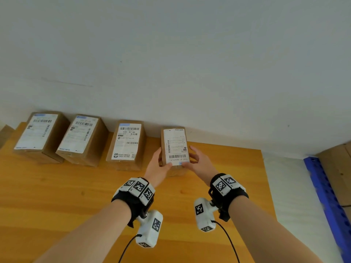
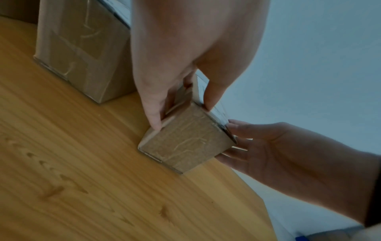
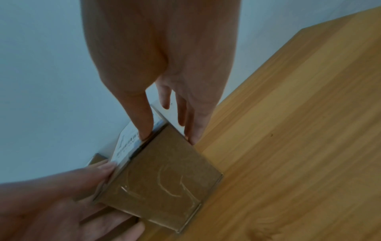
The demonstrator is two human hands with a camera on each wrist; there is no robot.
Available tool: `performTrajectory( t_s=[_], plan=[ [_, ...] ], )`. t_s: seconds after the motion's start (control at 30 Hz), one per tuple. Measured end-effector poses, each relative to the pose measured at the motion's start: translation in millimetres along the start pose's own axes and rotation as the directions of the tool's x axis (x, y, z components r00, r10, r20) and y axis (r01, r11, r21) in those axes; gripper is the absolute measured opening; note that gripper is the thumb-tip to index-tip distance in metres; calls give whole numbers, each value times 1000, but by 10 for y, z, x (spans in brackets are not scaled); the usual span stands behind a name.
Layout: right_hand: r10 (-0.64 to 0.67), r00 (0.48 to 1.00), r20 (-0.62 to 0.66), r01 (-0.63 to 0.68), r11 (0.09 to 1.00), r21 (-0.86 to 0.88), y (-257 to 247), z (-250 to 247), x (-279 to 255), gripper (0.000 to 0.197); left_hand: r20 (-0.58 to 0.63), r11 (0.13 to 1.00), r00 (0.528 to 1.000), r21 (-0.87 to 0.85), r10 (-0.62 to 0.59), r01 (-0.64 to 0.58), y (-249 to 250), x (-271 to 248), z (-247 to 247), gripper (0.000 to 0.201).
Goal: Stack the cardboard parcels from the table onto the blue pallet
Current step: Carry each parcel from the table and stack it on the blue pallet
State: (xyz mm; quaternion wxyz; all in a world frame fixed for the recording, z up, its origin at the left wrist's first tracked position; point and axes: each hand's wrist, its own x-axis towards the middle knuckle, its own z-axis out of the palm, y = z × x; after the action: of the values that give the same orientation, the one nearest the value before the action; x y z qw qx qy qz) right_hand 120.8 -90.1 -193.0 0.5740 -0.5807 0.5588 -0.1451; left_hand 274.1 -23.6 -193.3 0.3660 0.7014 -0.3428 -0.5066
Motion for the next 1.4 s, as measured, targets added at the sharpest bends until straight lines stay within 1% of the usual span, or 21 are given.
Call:
performTrajectory(
  t_s=[0.17, 0.37, 0.53, 0.63, 0.77, 0.9, 1.1, 1.2, 1.3, 1.4],
  plan=[
    [-52, 998, 30, 51, 998, 28, 23, 8, -7, 72, -2, 1000, 1000, -23, 4, -4, 16, -24, 29, 72],
    [-78, 996, 51, 75, 996, 46, -54, -6, -90, 76, -27, 1000, 999, -20, 21, -22, 98, -184, 1, 72],
    [-119, 993, 25, 118, 992, 53, -134, -2, -347, 75, -18, 998, 998, -11, 68, -68, 191, -406, -43, 74],
    [-137, 991, -4, 137, 989, 55, -178, 14, -566, 75, -11, 994, 994, 6, 107, -107, 219, -598, -66, 79],
    [-176, 983, -45, 178, 982, 60, -178, 62, -938, 72, 30, 987, 987, 4, 158, -158, 227, -955, -80, 86],
    [-162, 984, -71, 170, 977, 125, -117, 197, -1350, 75, 67, 980, 978, 22, 196, -197, 152, -1369, -134, 93],
    [-162, 982, -102, 178, 969, 171, -15, 361, -1914, 79, 78, 963, 965, 81, 252, -258, 26, -1915, -180, 92],
    [-170, 977, -124, 189, 970, 152, 13, 329, -2174, 77, 103, 948, 951, 105, 291, -301, 15, -2094, -130, 90],
    [-172, 973, -152, 194, 971, 143, 39, 242, -2406, 74, 111, 948, 953, 120, 281, -294, 20, -2229, -38, 96],
    [-159, 968, -196, 191, 969, 158, 60, 132, -2611, 77, 140, 944, 948, 128, 286, -304, 94, -2328, 69, 100]
  ],
)
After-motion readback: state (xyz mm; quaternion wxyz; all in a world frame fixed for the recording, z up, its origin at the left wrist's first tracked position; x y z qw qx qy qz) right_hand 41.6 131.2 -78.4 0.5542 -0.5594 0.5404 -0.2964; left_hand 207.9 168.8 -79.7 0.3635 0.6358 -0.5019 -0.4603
